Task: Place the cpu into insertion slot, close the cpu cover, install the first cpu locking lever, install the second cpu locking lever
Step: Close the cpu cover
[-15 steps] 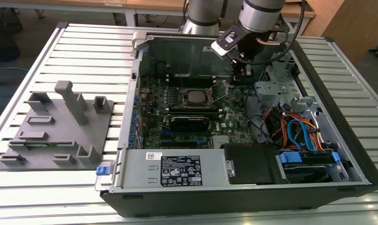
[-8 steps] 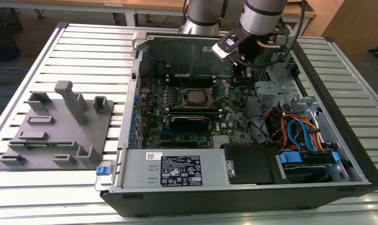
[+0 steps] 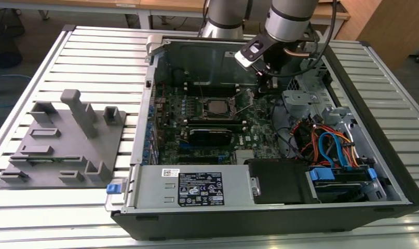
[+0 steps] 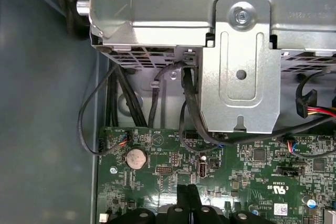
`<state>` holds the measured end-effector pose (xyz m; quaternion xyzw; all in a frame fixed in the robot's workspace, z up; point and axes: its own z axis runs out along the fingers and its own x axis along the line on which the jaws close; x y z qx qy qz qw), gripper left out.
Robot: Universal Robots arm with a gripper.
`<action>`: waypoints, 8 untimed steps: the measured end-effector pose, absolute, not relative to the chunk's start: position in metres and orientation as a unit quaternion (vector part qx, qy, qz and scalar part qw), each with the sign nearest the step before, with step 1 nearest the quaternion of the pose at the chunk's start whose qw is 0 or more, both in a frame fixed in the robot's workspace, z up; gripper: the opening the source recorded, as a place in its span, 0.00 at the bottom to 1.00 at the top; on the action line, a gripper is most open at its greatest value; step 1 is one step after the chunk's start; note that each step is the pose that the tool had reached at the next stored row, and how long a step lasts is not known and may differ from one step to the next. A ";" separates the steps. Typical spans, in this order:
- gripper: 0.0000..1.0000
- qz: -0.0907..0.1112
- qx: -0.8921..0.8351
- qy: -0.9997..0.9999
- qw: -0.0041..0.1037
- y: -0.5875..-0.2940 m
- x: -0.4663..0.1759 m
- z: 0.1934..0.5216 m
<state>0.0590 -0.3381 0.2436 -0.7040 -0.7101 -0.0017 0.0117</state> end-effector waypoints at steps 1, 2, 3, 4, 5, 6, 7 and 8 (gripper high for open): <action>0.10 -0.002 -0.704 -0.710 0.012 -0.338 0.059 0.243; 0.10 -0.002 -0.704 -0.710 0.012 -0.338 0.059 0.243; 0.10 -0.002 -0.704 -0.710 0.012 -0.338 0.058 0.243; 0.10 -0.003 -0.704 -0.710 0.013 -0.338 0.057 0.243; 0.10 -0.003 -0.704 -0.711 0.013 -0.338 0.056 0.243; 0.10 -0.003 -0.704 -0.711 0.014 -0.338 0.054 0.243; 0.10 -0.004 -0.704 -0.711 0.014 -0.338 0.053 0.243; 0.10 -0.004 -0.704 -0.711 0.014 -0.338 0.052 0.243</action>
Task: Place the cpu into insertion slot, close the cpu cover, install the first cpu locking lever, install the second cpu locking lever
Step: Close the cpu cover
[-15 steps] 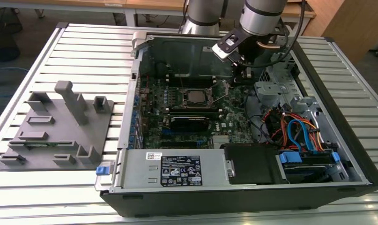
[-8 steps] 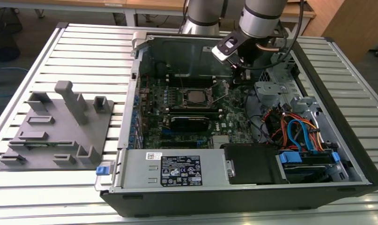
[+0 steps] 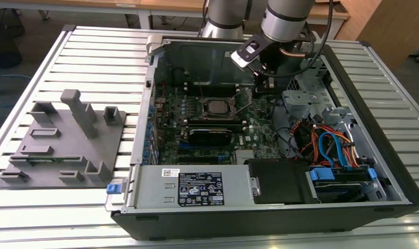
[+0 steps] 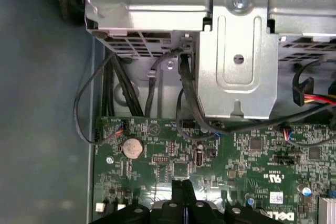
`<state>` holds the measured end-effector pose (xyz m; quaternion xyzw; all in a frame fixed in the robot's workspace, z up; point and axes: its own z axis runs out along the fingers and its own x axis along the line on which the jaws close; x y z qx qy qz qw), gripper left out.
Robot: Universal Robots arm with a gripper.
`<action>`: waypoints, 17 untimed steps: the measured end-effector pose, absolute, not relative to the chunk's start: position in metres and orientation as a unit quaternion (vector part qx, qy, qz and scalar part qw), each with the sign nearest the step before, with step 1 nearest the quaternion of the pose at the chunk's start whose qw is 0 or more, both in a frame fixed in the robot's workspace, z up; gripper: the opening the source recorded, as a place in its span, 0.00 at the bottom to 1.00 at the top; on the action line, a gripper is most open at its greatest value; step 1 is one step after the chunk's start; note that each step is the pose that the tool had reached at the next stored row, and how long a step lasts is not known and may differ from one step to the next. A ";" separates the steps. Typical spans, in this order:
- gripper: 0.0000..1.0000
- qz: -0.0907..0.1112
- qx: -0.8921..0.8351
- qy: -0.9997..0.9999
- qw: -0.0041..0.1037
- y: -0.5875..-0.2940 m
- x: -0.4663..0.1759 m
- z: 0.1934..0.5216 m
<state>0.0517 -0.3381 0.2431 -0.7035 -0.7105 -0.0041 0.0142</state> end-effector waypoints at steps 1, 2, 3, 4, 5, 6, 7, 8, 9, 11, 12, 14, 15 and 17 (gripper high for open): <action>0.10 -0.004 -0.704 -0.711 0.014 -0.338 0.051 0.243; 0.10 -0.004 -0.704 -0.711 0.014 -0.338 0.051 0.243; 0.10 -0.004 -0.703 -0.711 0.014 -0.338 0.051 0.243; 0.10 -0.004 -0.703 -0.711 0.014 -0.338 0.051 0.243; 0.10 -0.004 -0.703 -0.711 0.014 -0.338 0.051 0.243; 0.10 -0.004 -0.703 -0.711 0.014 -0.338 0.051 0.243; 0.10 -0.004 -0.703 -0.711 0.014 -0.338 0.051 0.243; 0.10 -0.004 -0.704 -0.711 0.014 -0.338 0.051 0.243; 0.10 -0.004 -0.704 -0.710 0.014 -0.338 0.051 0.243; 0.10 -0.004 -0.704 -0.711 0.014 -0.338 0.050 0.243; 0.10 -0.004 -0.704 -0.711 0.014 -0.338 0.049 0.243; 0.10 -0.004 -0.704 -0.711 0.014 -0.338 0.048 0.243; 0.10 -0.004 -0.704 -0.711 0.014 -0.338 0.047 0.243; 0.10 -0.004 -0.704 -0.711 0.014 -0.338 0.046 0.243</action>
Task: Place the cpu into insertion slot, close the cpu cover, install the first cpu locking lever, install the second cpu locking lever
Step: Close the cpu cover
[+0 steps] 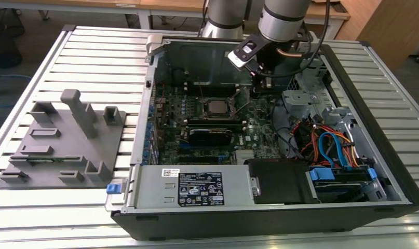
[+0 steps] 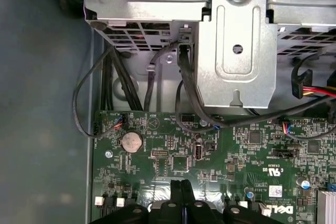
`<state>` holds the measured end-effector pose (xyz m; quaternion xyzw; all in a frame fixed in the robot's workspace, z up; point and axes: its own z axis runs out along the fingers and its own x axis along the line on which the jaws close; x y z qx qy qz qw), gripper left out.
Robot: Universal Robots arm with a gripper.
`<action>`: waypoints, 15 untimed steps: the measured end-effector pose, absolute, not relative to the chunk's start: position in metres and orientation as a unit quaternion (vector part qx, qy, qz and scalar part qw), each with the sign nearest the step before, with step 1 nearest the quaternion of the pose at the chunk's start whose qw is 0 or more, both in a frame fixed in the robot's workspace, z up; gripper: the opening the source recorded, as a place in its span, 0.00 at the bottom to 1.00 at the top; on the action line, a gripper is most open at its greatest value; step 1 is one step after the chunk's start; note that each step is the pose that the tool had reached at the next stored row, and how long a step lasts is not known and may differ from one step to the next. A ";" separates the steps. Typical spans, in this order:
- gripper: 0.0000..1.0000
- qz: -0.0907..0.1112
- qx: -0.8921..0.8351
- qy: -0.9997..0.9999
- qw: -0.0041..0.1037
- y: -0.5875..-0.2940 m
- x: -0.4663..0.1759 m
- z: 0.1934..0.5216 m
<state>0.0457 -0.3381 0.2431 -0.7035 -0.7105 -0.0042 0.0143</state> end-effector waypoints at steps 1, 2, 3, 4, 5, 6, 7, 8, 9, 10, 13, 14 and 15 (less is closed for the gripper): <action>0.10 -0.004 -0.704 -0.711 0.014 -0.338 0.045 0.243; 0.10 -0.004 -0.704 -0.711 0.014 -0.338 0.045 0.243; 0.10 -0.004 -0.704 -0.711 0.014 -0.338 0.044 0.243; 0.10 -0.004 -0.704 -0.711 0.014 -0.338 0.043 0.243; 0.10 -0.004 -0.703 -0.711 0.014 -0.338 0.043 0.243; 0.10 -0.004 -0.704 -0.711 0.014 -0.338 0.042 0.243; 0.10 -0.004 -0.704 -0.711 0.014 -0.338 0.041 0.243; 0.10 -0.004 -0.704 -0.711 0.014 -0.338 0.040 0.243; 0.10 -0.004 -0.704 -0.711 0.014 -0.338 0.039 0.243; 0.10 -0.004 -0.704 -0.711 0.014 -0.338 0.038 0.243; 0.10 -0.004 -0.704 -0.711 0.014 -0.338 0.037 0.243; 0.10 -0.004 -0.704 -0.711 0.014 -0.338 0.037 0.243; 0.10 -0.004 -0.703 -0.711 0.014 -0.338 0.037 0.243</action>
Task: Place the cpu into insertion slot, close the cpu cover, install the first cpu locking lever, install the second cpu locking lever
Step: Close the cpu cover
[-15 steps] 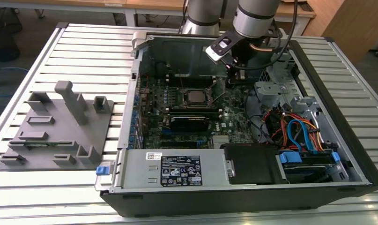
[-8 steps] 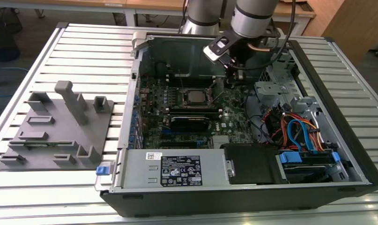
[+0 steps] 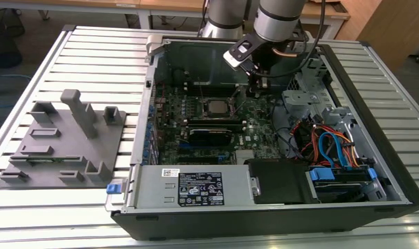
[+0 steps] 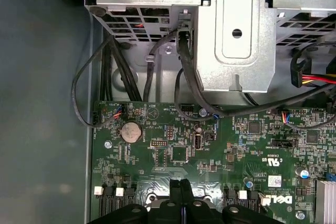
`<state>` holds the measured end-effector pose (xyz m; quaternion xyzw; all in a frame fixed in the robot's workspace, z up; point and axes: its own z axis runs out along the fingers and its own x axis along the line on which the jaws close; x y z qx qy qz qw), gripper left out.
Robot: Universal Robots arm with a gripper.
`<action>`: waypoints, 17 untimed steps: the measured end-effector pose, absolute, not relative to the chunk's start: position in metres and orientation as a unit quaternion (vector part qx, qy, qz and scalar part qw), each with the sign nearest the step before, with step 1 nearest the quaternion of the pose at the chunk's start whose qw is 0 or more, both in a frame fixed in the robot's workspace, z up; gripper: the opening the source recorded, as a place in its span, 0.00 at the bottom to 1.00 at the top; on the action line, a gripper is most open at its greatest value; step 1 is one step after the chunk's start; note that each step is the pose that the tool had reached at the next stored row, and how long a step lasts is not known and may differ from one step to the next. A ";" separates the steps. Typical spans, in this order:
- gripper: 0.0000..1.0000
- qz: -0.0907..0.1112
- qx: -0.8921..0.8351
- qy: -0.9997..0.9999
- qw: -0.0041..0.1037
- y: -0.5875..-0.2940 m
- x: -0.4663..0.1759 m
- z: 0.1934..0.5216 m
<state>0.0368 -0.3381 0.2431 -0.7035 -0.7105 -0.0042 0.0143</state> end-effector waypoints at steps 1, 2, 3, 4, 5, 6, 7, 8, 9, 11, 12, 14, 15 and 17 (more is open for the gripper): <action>0.10 -0.004 -0.703 -0.711 0.014 -0.338 0.037 0.243; 0.10 -0.004 -0.703 -0.711 0.014 -0.338 0.037 0.243; 0.10 -0.004 -0.704 -0.711 0.014 -0.338 0.037 0.243; 0.10 -0.004 -0.704 -0.710 0.014 -0.338 0.036 0.243; 0.10 -0.004 -0.704 -0.710 0.014 -0.338 0.036 0.243; 0.10 -0.004 -0.704 -0.711 0.014 -0.338 0.036 0.243; 0.10 -0.004 -0.704 -0.711 0.014 -0.338 0.035 0.243; 0.10 -0.004 -0.704 -0.711 0.014 -0.338 0.035 0.243; 0.10 -0.004 -0.704 -0.711 0.014 -0.338 0.035 0.243; 0.10 -0.004 -0.703 -0.711 0.014 -0.338 0.034 0.243; 0.10 -0.004 -0.703 -0.711 0.014 -0.338 0.034 0.243; 0.10 -0.004 -0.704 -0.710 0.014 -0.338 0.033 0.243; 0.10 -0.004 -0.704 -0.711 0.014 -0.338 0.033 0.243; 0.10 -0.004 -0.704 -0.711 0.014 -0.338 0.032 0.243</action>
